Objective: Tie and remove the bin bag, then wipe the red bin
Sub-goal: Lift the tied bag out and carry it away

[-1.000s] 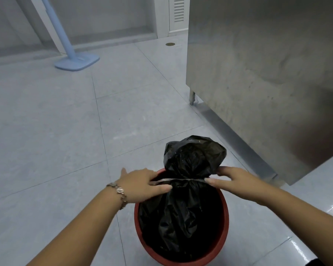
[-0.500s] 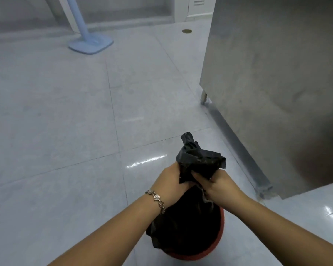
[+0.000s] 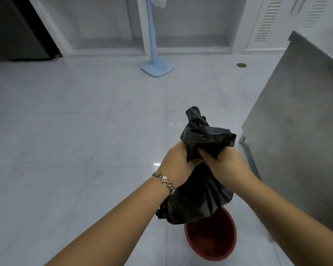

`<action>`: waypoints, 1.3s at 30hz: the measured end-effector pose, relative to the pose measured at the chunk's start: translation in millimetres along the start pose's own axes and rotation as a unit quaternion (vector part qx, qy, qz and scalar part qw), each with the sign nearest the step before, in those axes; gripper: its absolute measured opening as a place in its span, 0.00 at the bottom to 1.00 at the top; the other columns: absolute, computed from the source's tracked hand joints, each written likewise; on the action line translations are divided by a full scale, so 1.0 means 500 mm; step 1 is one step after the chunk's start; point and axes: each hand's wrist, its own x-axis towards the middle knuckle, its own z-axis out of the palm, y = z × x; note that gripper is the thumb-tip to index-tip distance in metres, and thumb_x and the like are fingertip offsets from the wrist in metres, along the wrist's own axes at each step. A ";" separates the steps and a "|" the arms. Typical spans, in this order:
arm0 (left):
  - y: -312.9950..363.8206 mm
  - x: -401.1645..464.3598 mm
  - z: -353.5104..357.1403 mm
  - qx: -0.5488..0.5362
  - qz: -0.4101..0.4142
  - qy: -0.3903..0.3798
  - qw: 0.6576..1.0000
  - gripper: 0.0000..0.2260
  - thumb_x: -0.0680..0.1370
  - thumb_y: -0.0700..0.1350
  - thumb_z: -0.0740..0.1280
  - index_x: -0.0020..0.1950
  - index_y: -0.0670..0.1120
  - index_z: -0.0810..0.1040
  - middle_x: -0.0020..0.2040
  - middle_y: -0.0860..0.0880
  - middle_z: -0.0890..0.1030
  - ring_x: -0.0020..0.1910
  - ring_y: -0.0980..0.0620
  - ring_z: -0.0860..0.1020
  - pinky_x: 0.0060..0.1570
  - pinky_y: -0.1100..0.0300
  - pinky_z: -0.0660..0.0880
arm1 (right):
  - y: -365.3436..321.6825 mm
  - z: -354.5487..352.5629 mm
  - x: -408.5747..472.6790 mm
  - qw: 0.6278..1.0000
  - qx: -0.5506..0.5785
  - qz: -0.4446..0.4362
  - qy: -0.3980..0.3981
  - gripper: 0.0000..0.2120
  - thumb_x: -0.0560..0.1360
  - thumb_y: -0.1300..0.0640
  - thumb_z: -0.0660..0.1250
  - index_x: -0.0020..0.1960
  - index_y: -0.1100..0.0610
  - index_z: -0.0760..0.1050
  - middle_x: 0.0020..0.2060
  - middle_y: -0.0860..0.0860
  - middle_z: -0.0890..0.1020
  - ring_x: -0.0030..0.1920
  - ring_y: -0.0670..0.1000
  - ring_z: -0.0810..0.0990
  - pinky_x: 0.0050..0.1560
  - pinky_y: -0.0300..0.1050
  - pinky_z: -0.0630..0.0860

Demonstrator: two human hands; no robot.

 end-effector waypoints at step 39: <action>-0.685 -0.741 -1.917 0.006 -0.462 0.373 0.805 0.11 0.69 0.44 0.71 0.51 0.47 0.78 0.48 0.46 0.82 0.49 0.48 0.79 0.51 0.56 0.76 | -1.782 1.449 -0.015 0.742 -0.001 -0.270 -0.614 0.19 0.75 0.46 0.65 0.61 0.54 0.76 0.55 0.52 0.81 0.54 0.50 0.79 0.58 0.44 0.74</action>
